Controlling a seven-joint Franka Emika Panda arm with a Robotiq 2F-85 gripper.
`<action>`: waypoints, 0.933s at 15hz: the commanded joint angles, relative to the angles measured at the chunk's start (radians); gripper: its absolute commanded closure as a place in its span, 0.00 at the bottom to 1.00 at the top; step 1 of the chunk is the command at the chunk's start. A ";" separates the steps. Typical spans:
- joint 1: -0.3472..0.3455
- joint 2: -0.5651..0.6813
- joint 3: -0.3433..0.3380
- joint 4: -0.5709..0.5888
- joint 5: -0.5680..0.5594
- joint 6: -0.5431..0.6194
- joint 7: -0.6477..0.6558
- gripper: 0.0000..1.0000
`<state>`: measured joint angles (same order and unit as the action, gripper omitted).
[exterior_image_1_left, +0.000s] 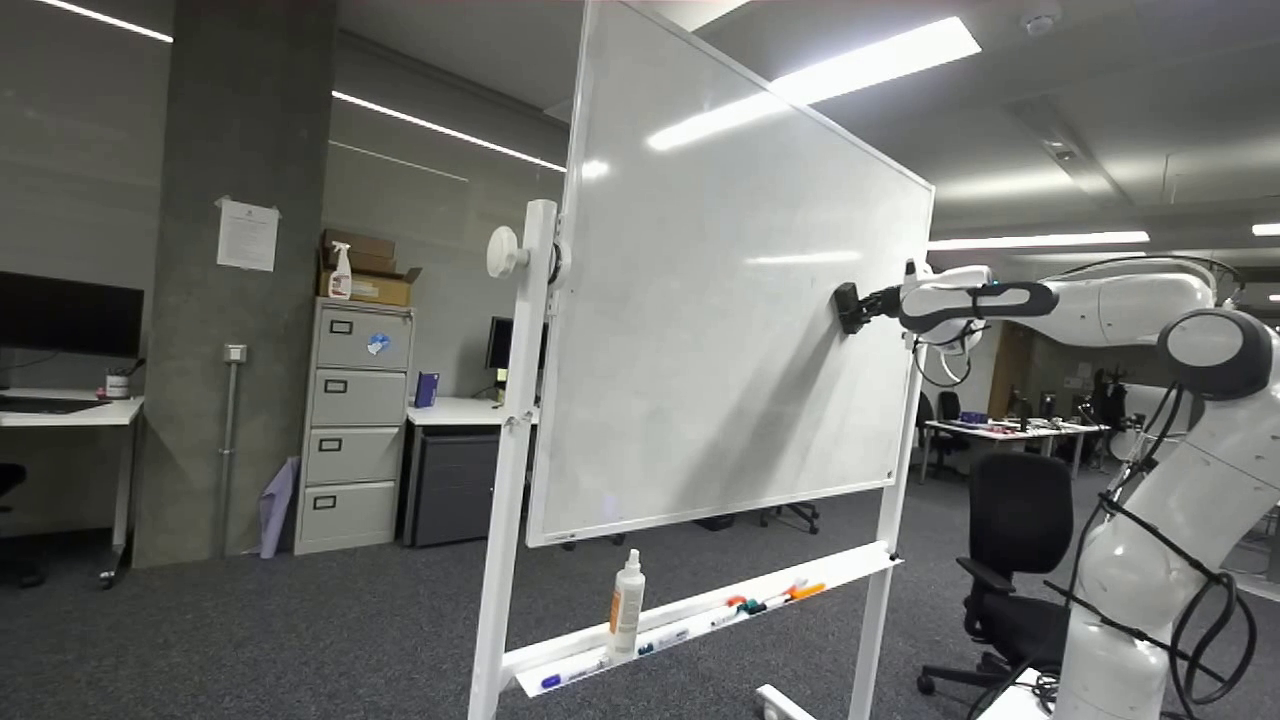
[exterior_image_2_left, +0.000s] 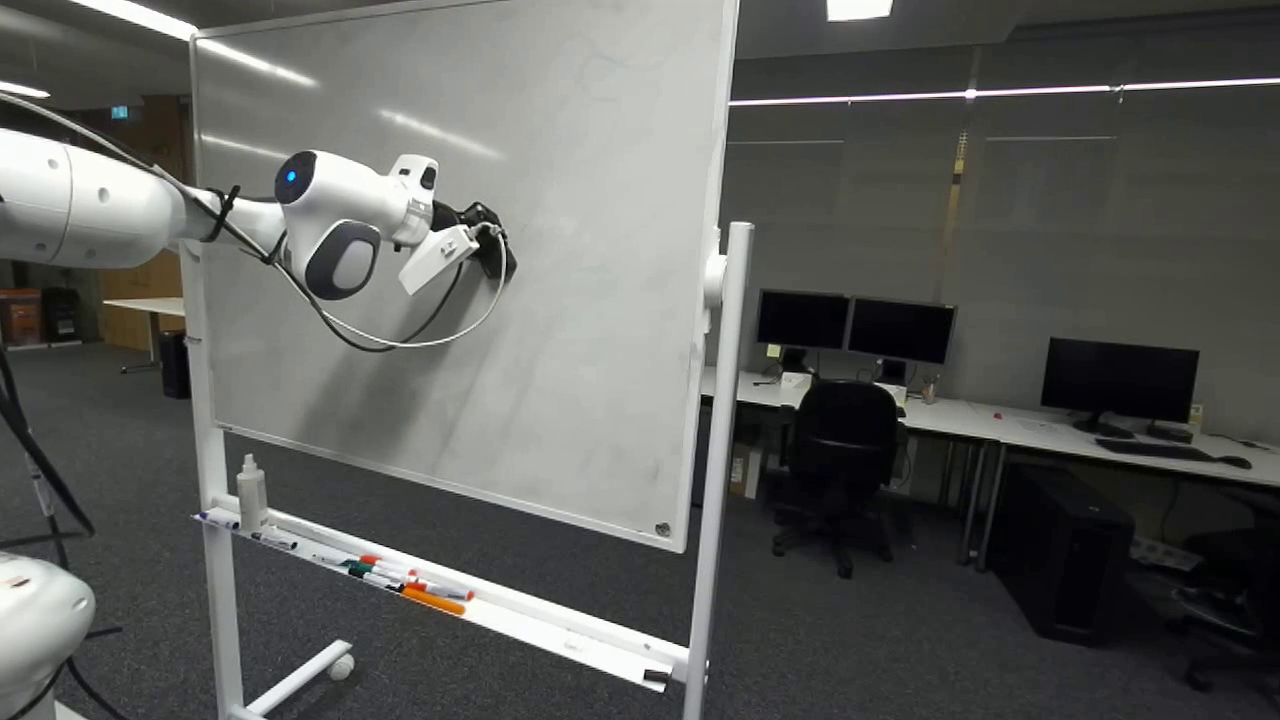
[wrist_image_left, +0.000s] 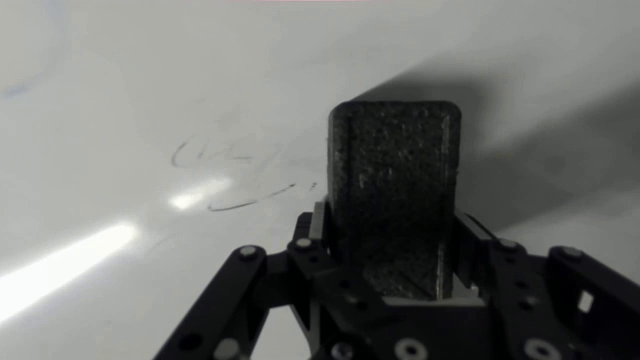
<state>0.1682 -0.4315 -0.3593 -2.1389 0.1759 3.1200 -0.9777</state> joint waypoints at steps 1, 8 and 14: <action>0.042 0.006 0.014 -0.043 0.006 0.021 -0.007 0.66; -0.023 -0.078 0.053 -0.050 -0.072 -0.322 -0.005 0.66; 0.005 -0.217 0.096 -0.012 -0.075 -0.854 -0.040 0.66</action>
<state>0.1595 -0.5772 -0.2793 -2.1725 0.1054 2.4618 -0.9808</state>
